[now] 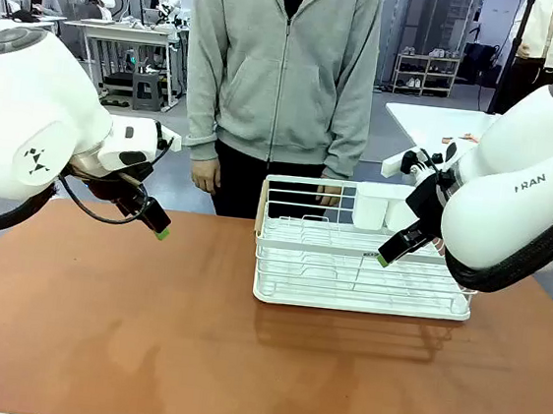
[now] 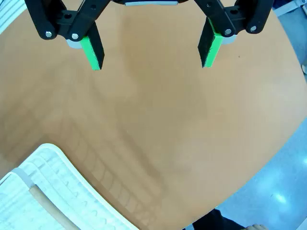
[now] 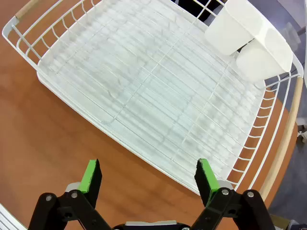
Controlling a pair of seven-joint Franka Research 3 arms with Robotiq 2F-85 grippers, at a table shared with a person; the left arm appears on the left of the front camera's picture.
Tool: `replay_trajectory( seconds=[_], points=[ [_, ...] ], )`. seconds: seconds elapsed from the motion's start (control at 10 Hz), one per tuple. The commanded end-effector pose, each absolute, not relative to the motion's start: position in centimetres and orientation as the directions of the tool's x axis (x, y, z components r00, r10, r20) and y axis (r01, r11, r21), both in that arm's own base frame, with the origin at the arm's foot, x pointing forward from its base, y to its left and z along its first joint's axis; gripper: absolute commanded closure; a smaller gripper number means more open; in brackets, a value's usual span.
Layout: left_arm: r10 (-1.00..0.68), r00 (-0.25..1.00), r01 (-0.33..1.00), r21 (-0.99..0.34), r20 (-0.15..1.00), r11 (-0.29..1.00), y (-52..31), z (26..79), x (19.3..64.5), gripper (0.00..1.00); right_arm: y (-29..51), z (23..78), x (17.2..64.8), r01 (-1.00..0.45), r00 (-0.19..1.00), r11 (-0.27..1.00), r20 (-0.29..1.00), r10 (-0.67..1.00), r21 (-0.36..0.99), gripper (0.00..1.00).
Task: Clean the table.
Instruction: Pick up the Lint Roller when the human hands it over.
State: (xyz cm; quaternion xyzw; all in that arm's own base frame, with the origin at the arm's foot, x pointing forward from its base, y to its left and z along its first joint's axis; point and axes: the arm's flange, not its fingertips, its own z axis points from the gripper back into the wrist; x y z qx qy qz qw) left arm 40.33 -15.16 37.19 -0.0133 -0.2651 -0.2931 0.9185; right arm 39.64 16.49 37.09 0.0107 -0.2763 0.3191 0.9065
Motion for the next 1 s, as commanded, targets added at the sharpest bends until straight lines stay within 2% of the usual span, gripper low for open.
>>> replay_trajectory(
  seconds=[0.0,0.9],
  points=[
    [-0.532,0.687,0.546,0.131,0.495,0.828,-15.18,37.19,40.33,0.00,16.49,37.09,39.64,-0.584,0.644,0.796,0.508,0.572,-0.157,0.00],
    [-0.532,0.687,0.546,0.131,0.495,0.828,-15.18,37.19,40.33,0.00,16.49,37.09,39.64,-0.584,0.644,0.796,0.508,0.572,-0.157,0.00]
  ],
)
